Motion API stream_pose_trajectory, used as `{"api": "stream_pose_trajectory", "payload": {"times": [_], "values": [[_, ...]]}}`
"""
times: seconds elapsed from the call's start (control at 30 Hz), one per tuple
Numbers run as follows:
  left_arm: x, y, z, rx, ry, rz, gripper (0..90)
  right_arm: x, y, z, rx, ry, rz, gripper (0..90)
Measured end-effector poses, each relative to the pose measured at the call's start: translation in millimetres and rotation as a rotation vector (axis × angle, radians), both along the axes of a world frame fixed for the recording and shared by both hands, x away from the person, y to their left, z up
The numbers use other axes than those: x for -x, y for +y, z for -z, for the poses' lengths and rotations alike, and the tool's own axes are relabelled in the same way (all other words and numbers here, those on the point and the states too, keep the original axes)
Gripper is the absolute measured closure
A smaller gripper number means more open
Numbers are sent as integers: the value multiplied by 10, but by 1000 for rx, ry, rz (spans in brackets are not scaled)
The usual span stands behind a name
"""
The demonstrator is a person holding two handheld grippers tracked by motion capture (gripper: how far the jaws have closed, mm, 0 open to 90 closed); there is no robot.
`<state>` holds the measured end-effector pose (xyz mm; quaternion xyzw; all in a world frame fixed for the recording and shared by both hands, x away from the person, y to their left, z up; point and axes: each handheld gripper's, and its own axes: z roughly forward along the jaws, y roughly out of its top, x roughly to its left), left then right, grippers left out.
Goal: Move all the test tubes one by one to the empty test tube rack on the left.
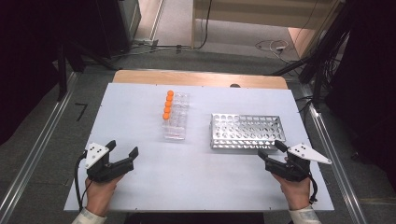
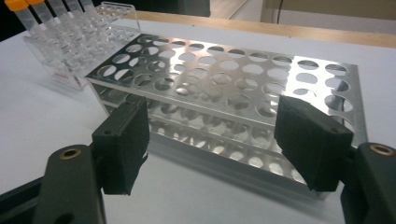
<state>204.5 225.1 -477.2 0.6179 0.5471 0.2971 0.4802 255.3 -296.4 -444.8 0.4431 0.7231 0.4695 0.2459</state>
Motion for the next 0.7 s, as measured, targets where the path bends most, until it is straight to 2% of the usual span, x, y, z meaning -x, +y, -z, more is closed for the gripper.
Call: {"api": "stream_pose_trajectory", "payload": {"times": [0.27,0.7], "values": [[54,63,18,-5,-1,-19,142,34,-144,10,3,-4,36,251],[166,181,44,-8,-2,-46,142,64,-450,74,9,10,126,251]]}}
